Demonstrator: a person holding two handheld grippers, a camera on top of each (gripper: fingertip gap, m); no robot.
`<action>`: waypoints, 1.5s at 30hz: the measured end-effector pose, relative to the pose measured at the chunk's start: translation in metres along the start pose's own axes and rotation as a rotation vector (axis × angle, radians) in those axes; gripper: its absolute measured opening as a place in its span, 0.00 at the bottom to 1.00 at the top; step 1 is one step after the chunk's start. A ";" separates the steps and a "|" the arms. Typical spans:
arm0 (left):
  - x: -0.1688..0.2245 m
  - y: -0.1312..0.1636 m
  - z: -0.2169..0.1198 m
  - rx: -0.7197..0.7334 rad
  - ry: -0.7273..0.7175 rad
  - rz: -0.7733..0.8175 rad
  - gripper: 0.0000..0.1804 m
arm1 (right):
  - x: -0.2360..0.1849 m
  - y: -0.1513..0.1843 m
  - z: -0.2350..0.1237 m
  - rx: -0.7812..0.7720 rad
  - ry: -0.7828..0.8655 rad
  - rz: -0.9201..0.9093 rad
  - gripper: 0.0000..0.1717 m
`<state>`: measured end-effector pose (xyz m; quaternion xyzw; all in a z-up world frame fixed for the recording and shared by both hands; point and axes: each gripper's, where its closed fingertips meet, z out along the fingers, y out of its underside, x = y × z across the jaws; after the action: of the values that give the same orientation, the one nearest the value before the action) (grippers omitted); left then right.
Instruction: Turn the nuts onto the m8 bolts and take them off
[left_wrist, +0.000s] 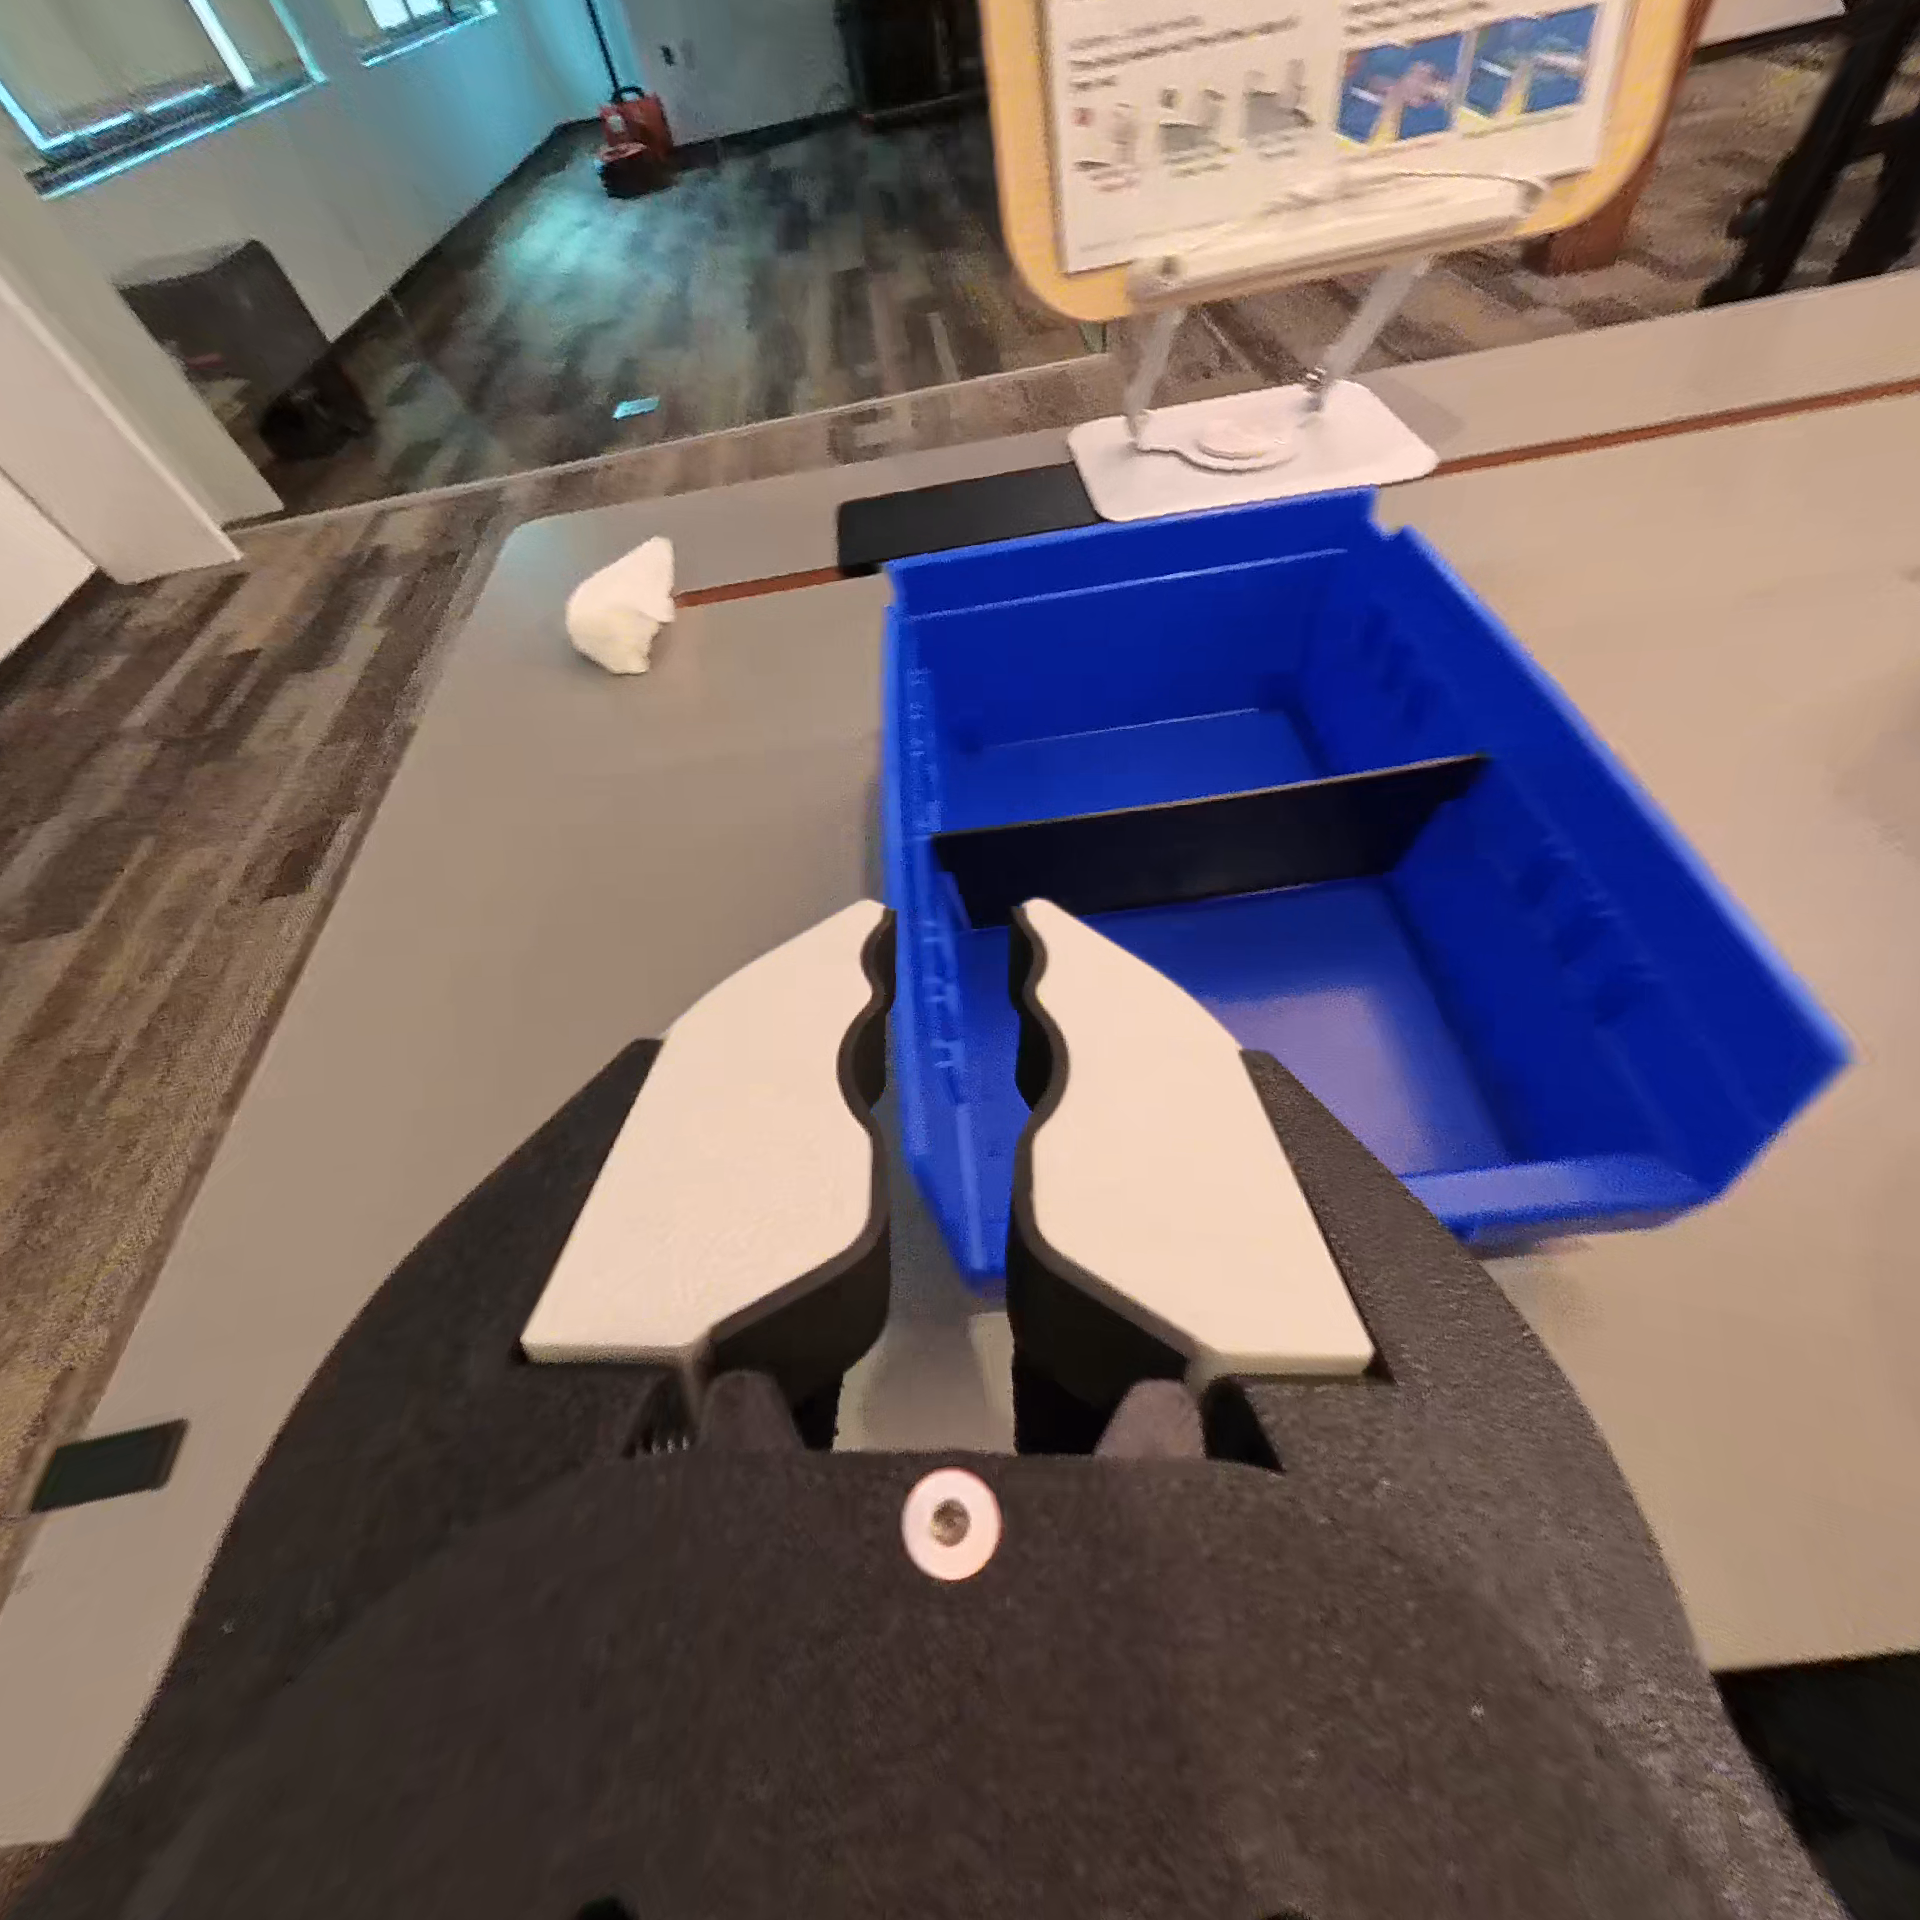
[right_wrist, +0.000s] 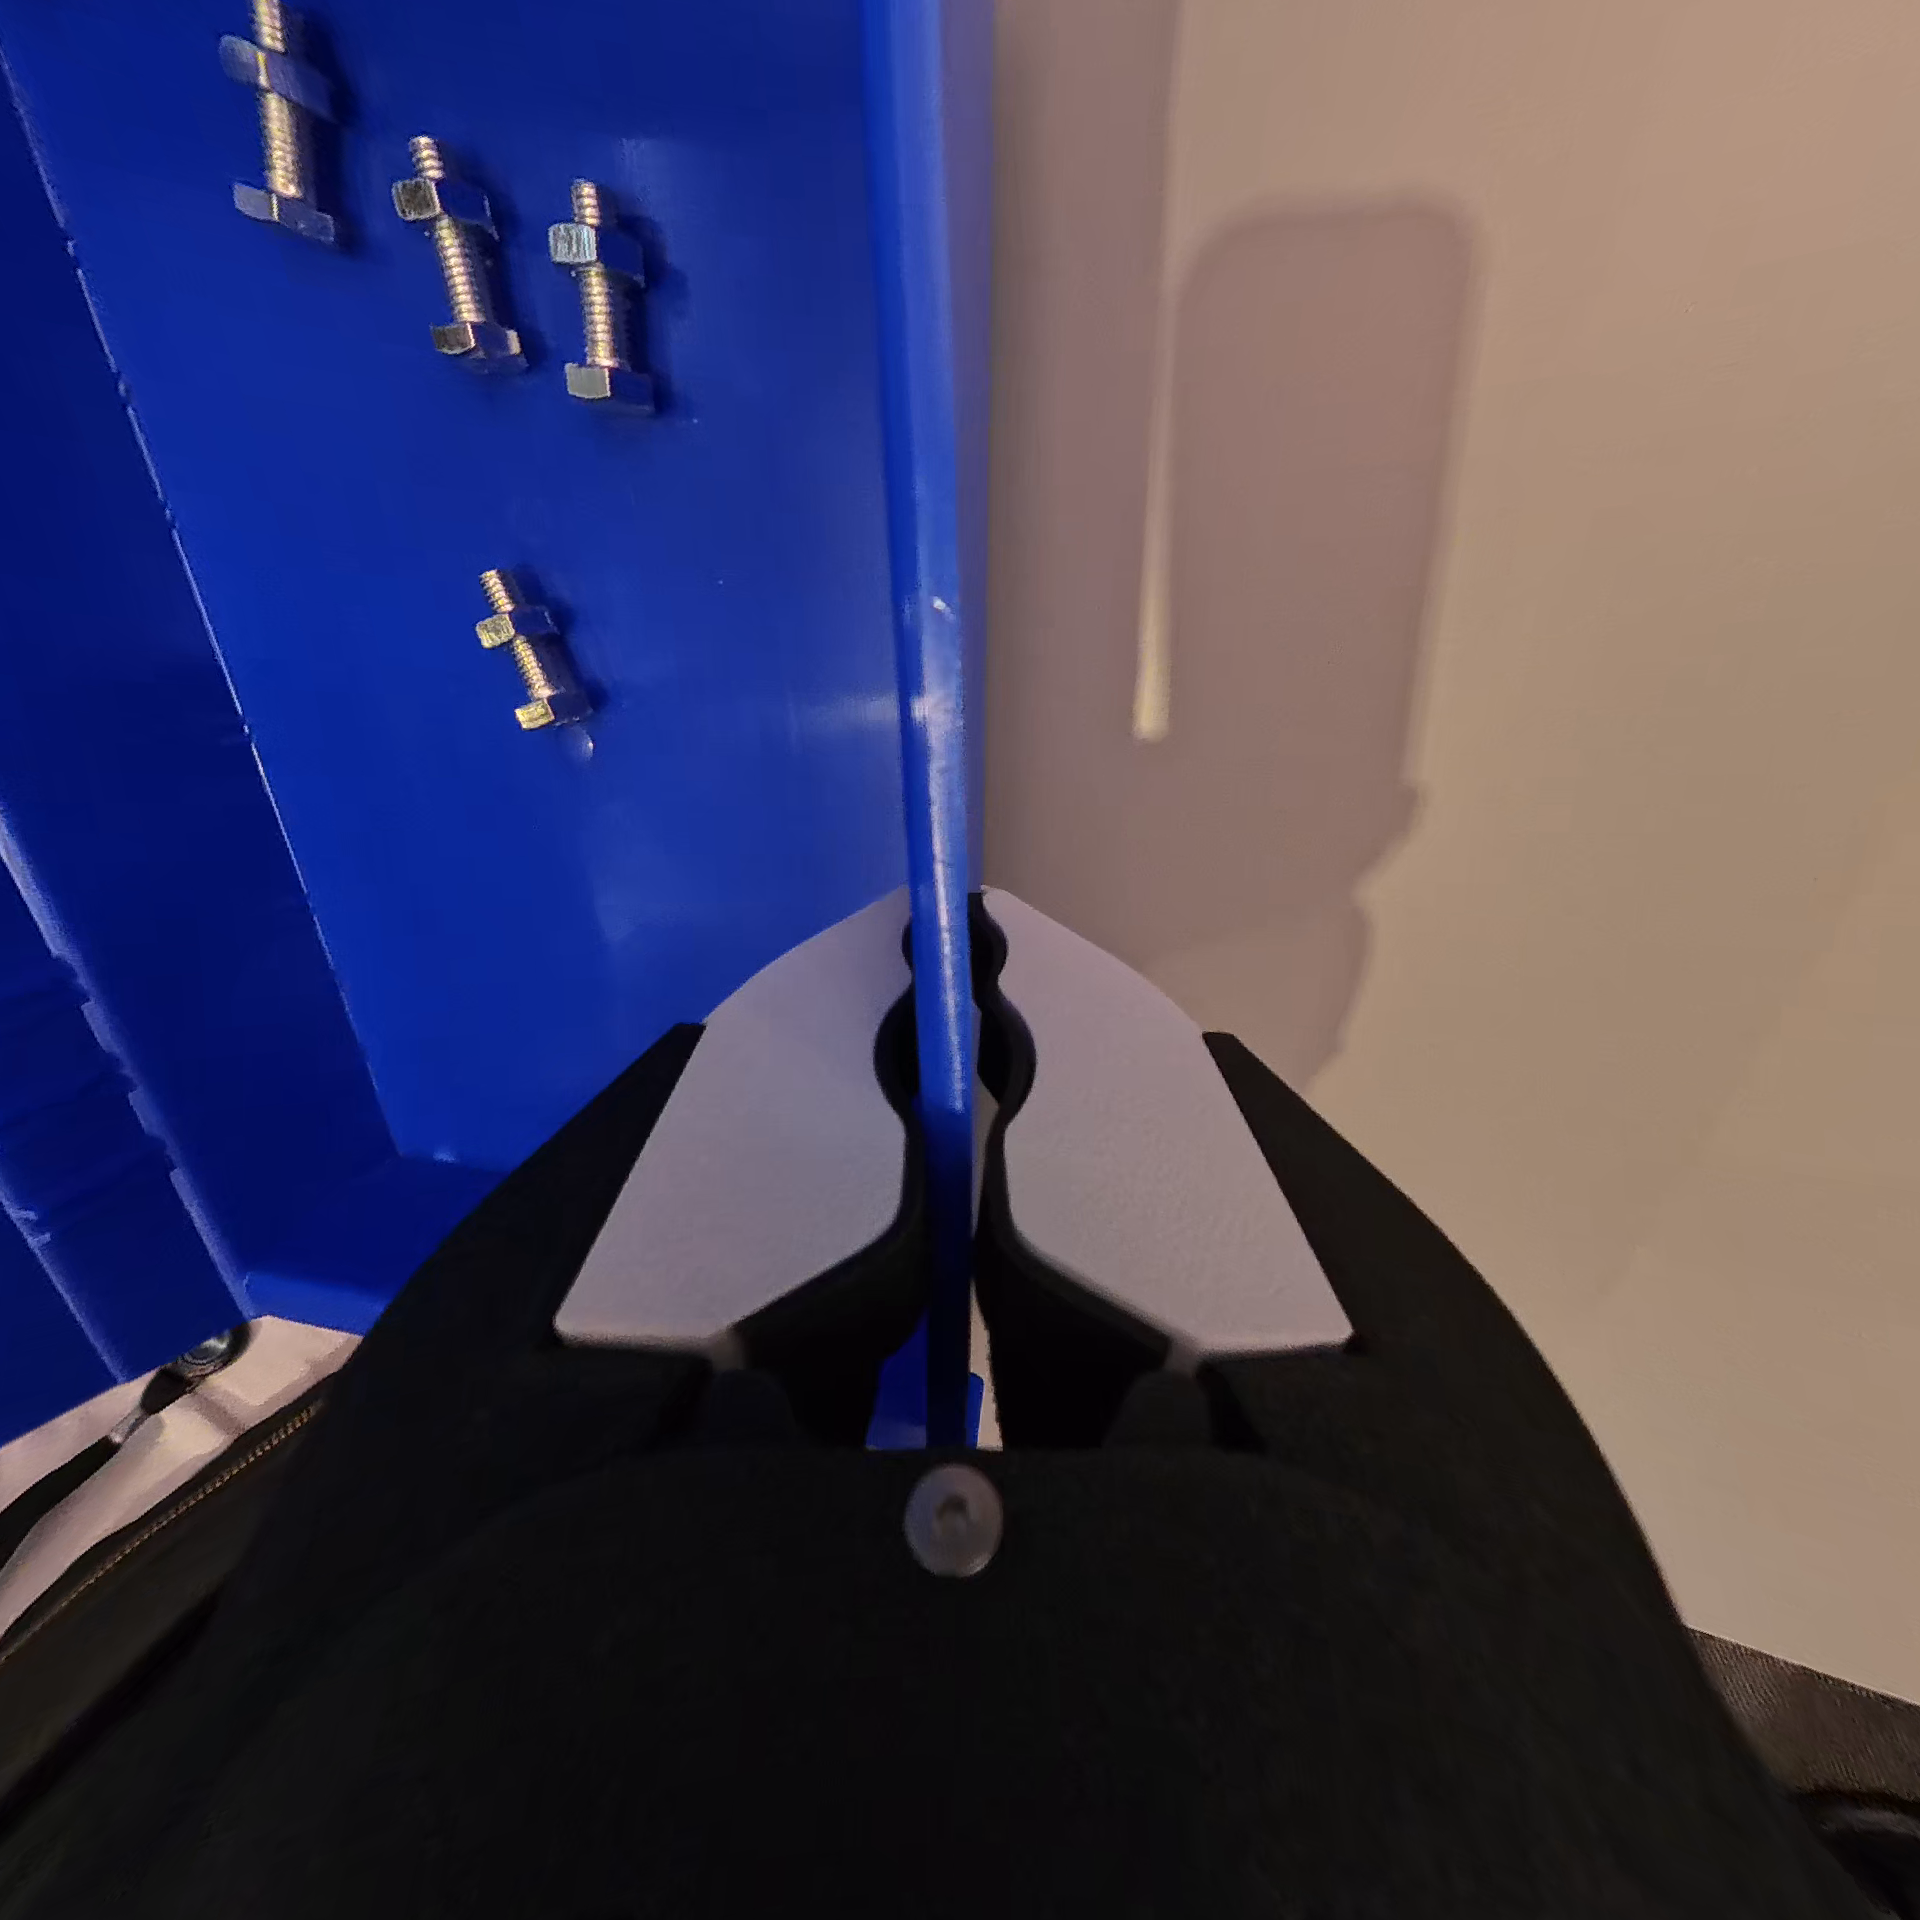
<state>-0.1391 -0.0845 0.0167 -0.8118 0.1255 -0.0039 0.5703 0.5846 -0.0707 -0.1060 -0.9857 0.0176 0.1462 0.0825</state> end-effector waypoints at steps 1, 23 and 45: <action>-0.012 0.004 0.003 -0.012 0.008 -0.025 0.11 | -0.004 -0.001 -0.002 0.001 -0.003 0.000 0.03; 0.006 0.060 0.077 -0.274 0.173 -0.119 0.04 | -0.053 -0.014 -0.032 0.037 0.027 -0.026 0.03; 0.018 0.006 0.044 -0.016 0.145 -0.166 0.05 | -0.120 -0.018 -0.052 0.053 -0.014 -0.004 0.02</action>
<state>-0.1165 -0.0490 -0.0064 -0.8216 0.0990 -0.1089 0.5508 0.4857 -0.0605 -0.0190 -0.9821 0.0188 0.1522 0.1091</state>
